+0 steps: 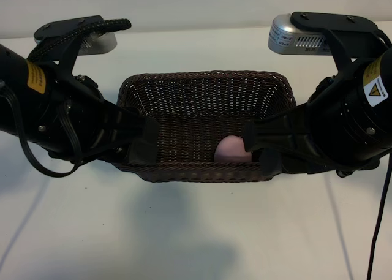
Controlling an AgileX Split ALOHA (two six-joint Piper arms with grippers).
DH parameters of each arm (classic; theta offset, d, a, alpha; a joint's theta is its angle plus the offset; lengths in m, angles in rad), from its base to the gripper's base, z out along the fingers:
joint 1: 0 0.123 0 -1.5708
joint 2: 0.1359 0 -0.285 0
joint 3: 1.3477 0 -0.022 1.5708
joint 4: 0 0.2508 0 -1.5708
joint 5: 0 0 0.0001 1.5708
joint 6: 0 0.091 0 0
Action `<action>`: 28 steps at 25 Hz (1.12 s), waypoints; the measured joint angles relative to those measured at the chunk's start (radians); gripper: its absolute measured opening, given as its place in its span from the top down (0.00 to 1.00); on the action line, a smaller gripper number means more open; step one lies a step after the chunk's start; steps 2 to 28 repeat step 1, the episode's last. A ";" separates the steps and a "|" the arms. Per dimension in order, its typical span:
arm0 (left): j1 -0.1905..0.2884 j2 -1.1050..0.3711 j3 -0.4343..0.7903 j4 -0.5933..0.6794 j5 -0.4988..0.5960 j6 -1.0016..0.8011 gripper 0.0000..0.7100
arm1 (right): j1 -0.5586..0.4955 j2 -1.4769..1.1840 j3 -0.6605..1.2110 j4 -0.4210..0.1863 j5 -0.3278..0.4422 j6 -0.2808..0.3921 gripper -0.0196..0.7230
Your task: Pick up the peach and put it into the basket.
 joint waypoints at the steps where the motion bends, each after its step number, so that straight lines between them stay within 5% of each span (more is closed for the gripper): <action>1: 0.000 0.000 0.000 0.000 0.000 0.000 0.25 | 0.000 0.000 0.000 0.000 0.000 0.000 0.29; 28: 0.000 0.000 0.000 0.000 0.000 0.000 0.25 | 0.000 0.000 0.000 0.000 0.000 0.000 0.29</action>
